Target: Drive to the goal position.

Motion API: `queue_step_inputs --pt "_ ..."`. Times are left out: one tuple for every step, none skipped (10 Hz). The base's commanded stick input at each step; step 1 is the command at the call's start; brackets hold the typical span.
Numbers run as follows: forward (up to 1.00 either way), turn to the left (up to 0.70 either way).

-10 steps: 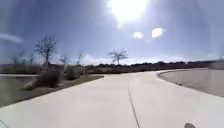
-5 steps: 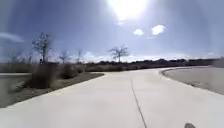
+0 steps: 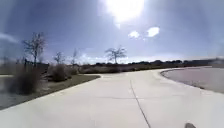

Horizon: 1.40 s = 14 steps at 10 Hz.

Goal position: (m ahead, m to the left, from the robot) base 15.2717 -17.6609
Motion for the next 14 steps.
queue_step_inputs --pt "1.00 0.00" --pt "1.00 0.00" --pt "1.00 0.00" --pt "1.00 0.00" --pt "1.00 0.00" --pt "1.00 0.00" --pt "1.00 -0.23" --pt "1.00 -0.40" --pt "1.00 -0.40" --pt "1.00 -0.39" --pt "1.00 -0.08" --pt "1.00 0.00" --pt "1.00 0.00" --pt "1.00 0.00"
